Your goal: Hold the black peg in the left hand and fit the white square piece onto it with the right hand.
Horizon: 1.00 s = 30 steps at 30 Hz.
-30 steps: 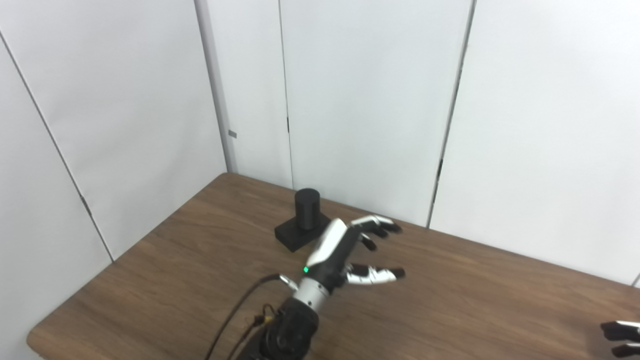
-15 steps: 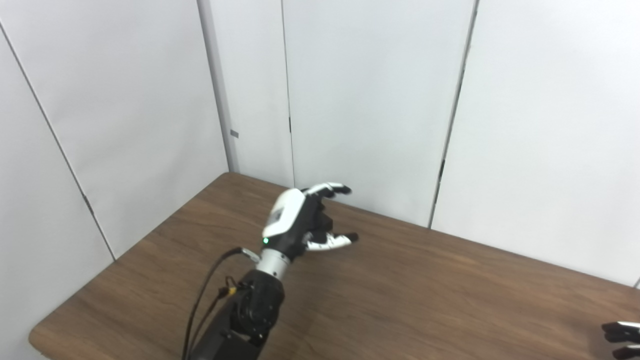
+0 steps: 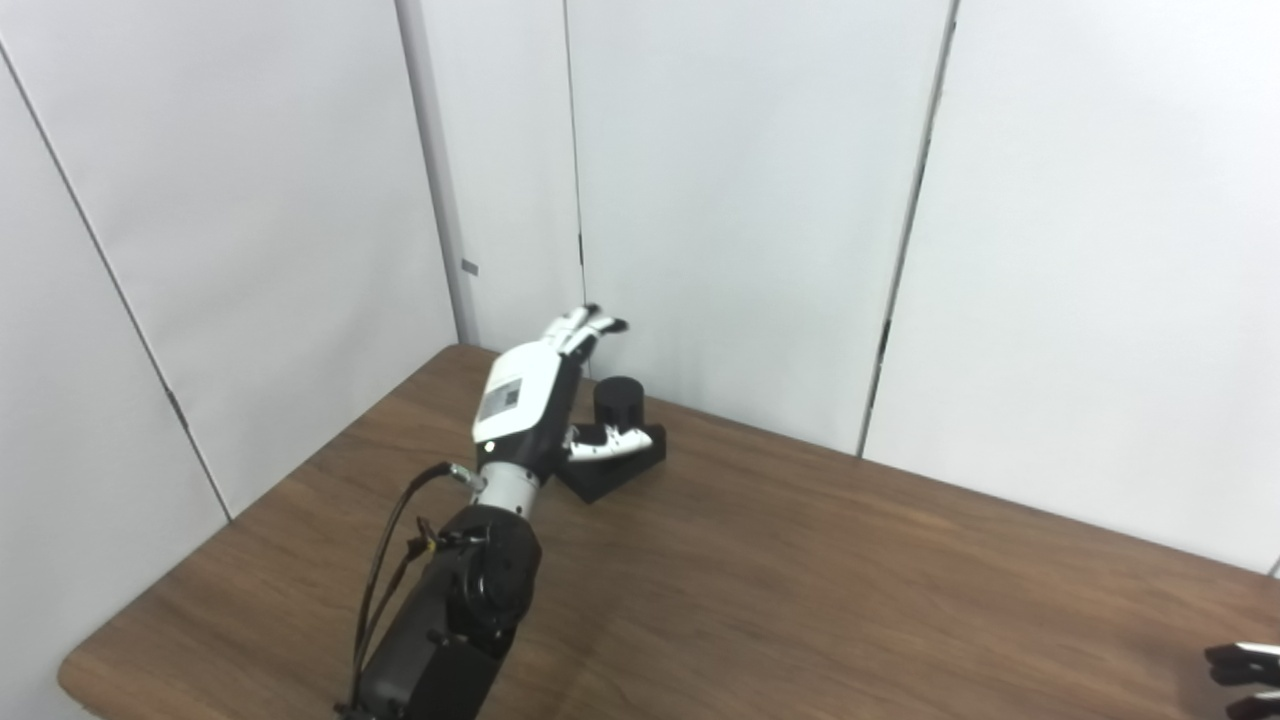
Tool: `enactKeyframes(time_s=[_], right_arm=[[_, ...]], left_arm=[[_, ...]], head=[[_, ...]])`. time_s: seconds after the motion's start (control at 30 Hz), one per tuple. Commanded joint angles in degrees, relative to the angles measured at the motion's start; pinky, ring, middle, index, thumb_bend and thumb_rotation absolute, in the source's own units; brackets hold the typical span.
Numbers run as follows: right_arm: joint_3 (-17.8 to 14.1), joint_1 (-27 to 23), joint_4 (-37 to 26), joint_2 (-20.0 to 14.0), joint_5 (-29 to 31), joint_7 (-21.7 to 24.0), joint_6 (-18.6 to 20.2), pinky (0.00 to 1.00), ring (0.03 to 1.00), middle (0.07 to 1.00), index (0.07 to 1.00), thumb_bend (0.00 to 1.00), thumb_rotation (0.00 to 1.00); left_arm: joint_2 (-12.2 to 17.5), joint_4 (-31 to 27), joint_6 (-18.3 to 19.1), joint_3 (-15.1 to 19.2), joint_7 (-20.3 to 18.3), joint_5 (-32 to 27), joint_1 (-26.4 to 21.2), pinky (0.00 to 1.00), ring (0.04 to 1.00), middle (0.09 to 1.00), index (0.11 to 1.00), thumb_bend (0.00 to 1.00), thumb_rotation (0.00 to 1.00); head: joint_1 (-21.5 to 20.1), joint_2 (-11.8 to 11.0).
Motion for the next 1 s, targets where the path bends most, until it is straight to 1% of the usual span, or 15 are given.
enactKeyframes(time_s=[0.0, 0.07, 0.17, 0.27, 0.3, 0.4, 0.5, 0.57, 0.6, 0.63, 0.73, 0.87, 0.97], right_arm=[[-0.5, -2.2, -1.5, -0.6, 0.4, -1.3, -2.3, 0.3, 0.516, 0.619, 0.619, 0.73, 0.14], [-0.7, -2.2, -1.7, -0.5, 0.7, -1.2, -2.0, 0.3, 0.511, 0.616, 0.618, 0.71, 0.15], [-0.8, -2.2, -1.9, -0.4, 0.8, -1.2, -1.9, 0.29, 0.509, 0.609, 0.613, 0.71, 0.15], [-0.8, -2.1, -2.0, -0.5, 1.0, -0.9, -1.6, 0.29, 0.525, 0.619, 0.615, 0.7, 0.17], [-0.8, -2.1, -2.0, -0.5, 1.0, -1.0, -1.7, 0.29, 0.522, 0.62, 0.616, 0.7, 0.17], [-0.7, -2.2, -1.4, -0.7, 0.8, -1.4, -2.8, 0.3, 0.507, 0.614, 0.616, 0.7, 0.15], [-0.7, -2.2, -1.8, -0.6, 0.9, -1.3, -2.3, 0.29, 0.501, 0.612, 0.616, 0.69, 0.17], [-0.7, -2.2, -1.8, -0.5, 1.0, -1.3, -2.2, 0.29, 0.497, 0.607, 0.616, 0.69, 0.17], [-0.7, -2.1, -2.0, -0.5, 1.1, -1.1, -1.8, 0.29, 0.496, 0.606, 0.616, 0.69, 0.17], [-0.8, -2.1, -2.2, -0.5, 1.2, -1.0, -1.6, 0.29, 0.5, 0.609, 0.616, 0.69, 0.17], [-0.8, -2.0, -2.1, -0.5, 1.5, -1.1, -2.1, 0.3, 0.503, 0.613, 0.619, 0.69, 0.16], [-0.8, -1.9, -2.4, -0.4, 1.6, -1.1, -1.9, 0.3, 0.504, 0.614, 0.622, 0.69, 0.16], [-0.8, -1.8, -2.8, -0.3, 1.4, -1.1, -1.6, 0.3, 0.506, 0.612, 0.619, 0.69, 0.15]], left_arm=[[2.3, -1.9, 3.0, 0.0, -0.6, 2.0, -3.5, 0.96, 1.0, 1.0, 0.896, 0.99, 0.36], [2.6, -1.5, 5.2, -0.6, -0.9, 3.5, -4.0, 0.96, 1.0, 1.0, 0.903, 1.0, 0.39], [3.5, -0.3, 7.3, -1.8, -0.8, 5.5, -4.5, 0.9, 1.0, 1.0, 0.894, 1.0, 0.44], [4.7, 1.6, 8.0, -2.9, -0.4, 7.0, -4.9, 0.89, 1.0, 1.0, 0.875, 1.0, 0.46], [5.3, 2.1, 8.2, -3.4, -0.5, 7.4, -5.1, 0.89, 1.0, 1.0, 0.874, 1.0, 0.49], [7.1, 3.6, 11.0, -5.1, -2.9, 9.7, -6.0, 0.89, 1.0, 1.0, 0.878, 1.0, 0.55], [8.3, 4.8, 13.0, -6.4, -5.4, 11.1, -7.0, 0.86, 1.0, 1.0, 0.873, 1.0, 0.63], [8.7, 5.4, 13.4, -6.8, -7.6, 12.5, -7.4, 0.85, 1.0, 1.0, 0.869, 1.0, 0.67], [8.6, 6.1, 13.4, -6.7, -9.3, 13.4, -7.8, 0.85, 1.0, 1.0, 0.869, 1.0, 0.68], [8.5, 6.7, 13.4, -6.5, -10.5, 14.0, -8.0, 0.86, 1.0, 1.0, 0.873, 1.0, 0.71], [8.2, 8.3, 13.5, -6.3, -12.5, 15.2, -8.7, 0.86, 1.0, 1.0, 0.869, 1.0, 0.73], [7.9, 10.5, 13.4, -6.4, -13.1, 15.4, -9.5, 0.87, 1.0, 1.0, 0.854, 1.0, 0.72], [8.0, 12.6, 13.4, -7.2, -12.5, 14.9, -10.0, 0.89, 1.0, 1.0, 0.856, 1.0, 0.72]], head=[[0.1, 0.2], [0.2, 0.4], [0.5, 0.5], [0.5, 0.5], [0.5, 0.5], [0.5, 0.5], [0.6, 0.8], [0.6, 0.8], [0.6, 0.9], [0.4, 0.9], [0.3, 1.1], [0.1, 1.3], [0.2, 1.4]])
